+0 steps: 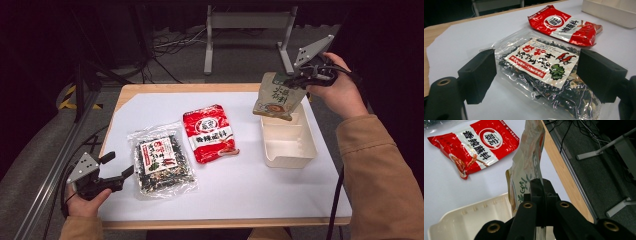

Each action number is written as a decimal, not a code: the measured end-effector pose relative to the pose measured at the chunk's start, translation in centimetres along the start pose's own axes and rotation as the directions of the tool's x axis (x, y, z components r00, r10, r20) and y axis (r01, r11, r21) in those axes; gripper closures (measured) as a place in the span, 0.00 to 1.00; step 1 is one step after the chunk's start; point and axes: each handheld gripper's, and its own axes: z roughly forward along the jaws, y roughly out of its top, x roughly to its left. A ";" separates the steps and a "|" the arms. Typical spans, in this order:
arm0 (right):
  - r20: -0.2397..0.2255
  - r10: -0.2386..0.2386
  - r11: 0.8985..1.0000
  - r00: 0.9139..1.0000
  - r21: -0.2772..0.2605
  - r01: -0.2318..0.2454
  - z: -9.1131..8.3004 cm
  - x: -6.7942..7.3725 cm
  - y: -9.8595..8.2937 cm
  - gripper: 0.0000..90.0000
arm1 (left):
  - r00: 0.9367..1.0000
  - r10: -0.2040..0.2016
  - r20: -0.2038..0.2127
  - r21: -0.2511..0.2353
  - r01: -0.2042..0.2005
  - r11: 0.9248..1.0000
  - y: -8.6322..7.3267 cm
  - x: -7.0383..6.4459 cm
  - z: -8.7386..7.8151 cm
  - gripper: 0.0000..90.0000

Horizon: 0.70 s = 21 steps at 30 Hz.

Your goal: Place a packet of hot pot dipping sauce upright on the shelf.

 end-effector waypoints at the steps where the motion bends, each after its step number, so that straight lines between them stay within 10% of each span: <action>1: 0.000 0.000 1.000 1.000 0.000 0.000 0.0 0.0 0.0 0.99 | 1.000 0.000 0.000 0.000 0.000 1.000 0.0 0.0 0.0 0.18; 21: 0.037 -0.030 0.999 0.999 -0.013 0.031 1.2 -2.9 -1.4 0.99 | 1.000 0.000 -0.001 0.006 0.000 1.000 0.0 0.0 0.1 0.18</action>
